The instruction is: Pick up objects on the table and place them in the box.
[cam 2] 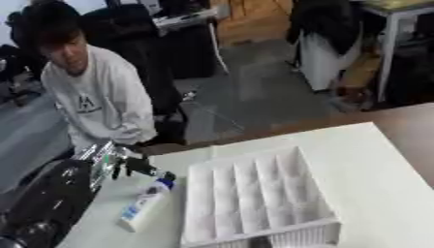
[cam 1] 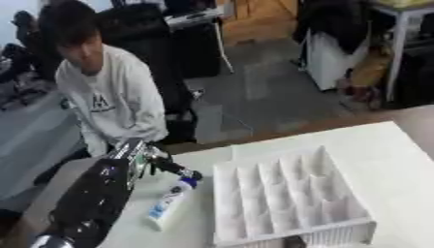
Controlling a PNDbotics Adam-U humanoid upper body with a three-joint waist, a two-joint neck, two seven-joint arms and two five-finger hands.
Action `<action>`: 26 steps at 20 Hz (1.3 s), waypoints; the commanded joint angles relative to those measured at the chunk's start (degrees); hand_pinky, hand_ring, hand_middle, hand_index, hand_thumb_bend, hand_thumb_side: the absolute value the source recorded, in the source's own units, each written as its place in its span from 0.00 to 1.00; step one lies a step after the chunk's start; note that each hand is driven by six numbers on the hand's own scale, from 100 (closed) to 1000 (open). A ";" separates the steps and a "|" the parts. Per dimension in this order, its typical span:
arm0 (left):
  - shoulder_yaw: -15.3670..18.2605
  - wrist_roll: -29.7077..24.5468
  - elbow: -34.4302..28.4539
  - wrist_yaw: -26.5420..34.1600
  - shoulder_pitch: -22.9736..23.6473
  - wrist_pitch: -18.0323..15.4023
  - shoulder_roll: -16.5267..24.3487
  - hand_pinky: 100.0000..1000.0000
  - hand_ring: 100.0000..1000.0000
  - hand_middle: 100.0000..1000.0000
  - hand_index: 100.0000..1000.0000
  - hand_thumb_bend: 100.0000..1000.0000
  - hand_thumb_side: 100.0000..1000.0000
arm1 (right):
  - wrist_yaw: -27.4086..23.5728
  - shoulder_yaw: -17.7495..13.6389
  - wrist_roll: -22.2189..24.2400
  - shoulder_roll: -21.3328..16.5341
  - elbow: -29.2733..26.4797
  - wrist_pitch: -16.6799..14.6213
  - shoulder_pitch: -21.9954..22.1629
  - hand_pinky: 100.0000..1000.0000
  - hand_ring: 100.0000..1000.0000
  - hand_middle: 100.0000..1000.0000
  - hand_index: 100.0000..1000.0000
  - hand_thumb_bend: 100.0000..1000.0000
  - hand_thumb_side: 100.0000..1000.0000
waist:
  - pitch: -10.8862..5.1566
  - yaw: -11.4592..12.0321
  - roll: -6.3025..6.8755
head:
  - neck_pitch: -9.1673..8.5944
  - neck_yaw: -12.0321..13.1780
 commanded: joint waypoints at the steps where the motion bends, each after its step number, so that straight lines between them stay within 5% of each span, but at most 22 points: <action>1: 1.48 2.41 0.97 0.66 -0.55 2.49 0.25 0.32 0.66 0.82 0.93 0.83 1.00 | -0.21 0.08 0.50 -0.25 -0.87 -0.09 -1.30 0.40 0.47 0.39 0.52 0.30 0.84 | -0.46 -0.20 -0.40 | -0.50 1.35; 16: 2.67 3.84 3.21 -6.77 0.66 7.05 -1.42 0.31 0.61 0.81 0.95 0.73 0.88 | -0.46 0.21 0.86 0.12 -0.87 -0.15 -2.21 0.40 0.47 0.39 0.52 0.31 0.84 | -0.06 -0.78 -0.30 | -0.54 2.68; 17: 2.83 3.83 3.25 -6.90 0.73 7.06 -1.52 0.30 0.59 0.80 0.95 0.74 0.77 | -0.44 0.21 0.87 0.11 -0.87 -0.14 -2.20 0.40 0.47 0.39 0.52 0.31 0.84 | -0.05 -0.78 -0.32 | -0.53 2.70; 26: 3.15 3.66 3.85 -5.74 1.53 7.15 -2.34 0.27 0.55 0.79 0.94 0.65 0.66 | -0.36 0.17 0.83 0.13 -0.87 -0.12 -2.25 0.40 0.47 0.39 0.52 0.31 0.84 | 0.01 -0.79 -0.35 | -0.40 2.89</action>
